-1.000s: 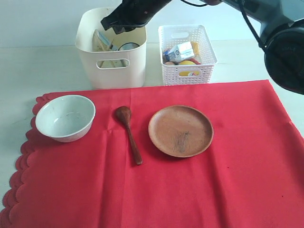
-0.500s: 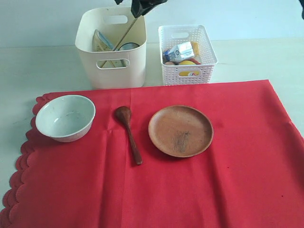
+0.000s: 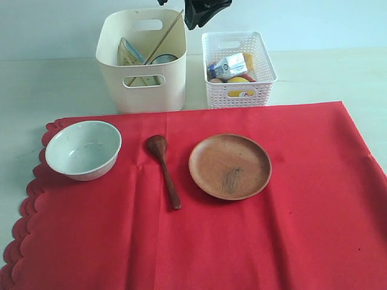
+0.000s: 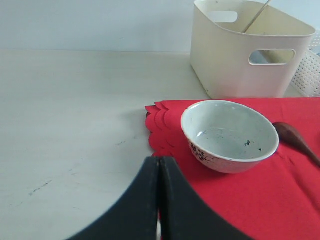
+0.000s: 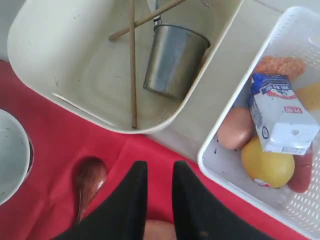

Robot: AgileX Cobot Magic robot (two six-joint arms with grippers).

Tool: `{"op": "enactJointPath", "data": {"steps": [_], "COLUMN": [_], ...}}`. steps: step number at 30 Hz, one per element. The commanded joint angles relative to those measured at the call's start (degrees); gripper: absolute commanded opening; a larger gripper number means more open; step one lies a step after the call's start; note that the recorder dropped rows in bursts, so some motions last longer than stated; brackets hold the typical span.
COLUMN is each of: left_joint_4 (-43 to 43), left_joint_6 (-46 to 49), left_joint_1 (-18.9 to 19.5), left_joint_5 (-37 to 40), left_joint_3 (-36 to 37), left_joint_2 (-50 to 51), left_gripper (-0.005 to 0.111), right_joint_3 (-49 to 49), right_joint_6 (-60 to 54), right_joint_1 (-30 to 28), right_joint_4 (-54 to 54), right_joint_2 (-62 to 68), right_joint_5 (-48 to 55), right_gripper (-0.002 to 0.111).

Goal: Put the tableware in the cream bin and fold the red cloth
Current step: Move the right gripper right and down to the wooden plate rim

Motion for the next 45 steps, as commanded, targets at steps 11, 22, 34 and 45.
{"op": "enactJointPath", "data": {"steps": [11,22,34,45], "left_joint_4": [-0.32,-0.32,-0.32,-0.32], "left_joint_6": [-0.36,-0.36,-0.36,-0.36], "left_joint_1": [-0.35,-0.35,-0.35,-0.35], "left_joint_5": [-0.51,-0.51,-0.51,-0.51], "left_joint_3": [0.14,0.14,0.14,0.14], "left_joint_2": [-0.31,-0.31,-0.31,-0.31], "left_gripper": [0.0,0.0,0.0,0.0], "right_joint_3": [21.63,44.04,57.7,57.7], "right_joint_6": [0.24,0.35,-25.44,-35.23], "right_joint_1": [0.08,-1.09,-18.42,-22.03], "right_joint_4": [-1.44,-4.76,24.73,34.74], "right_joint_2": [-12.97,-20.55,-13.75,-6.13], "right_joint_5": [-6.33,-17.71,-21.6,-18.38], "right_gripper": [0.02,0.02,0.02,0.041]}}
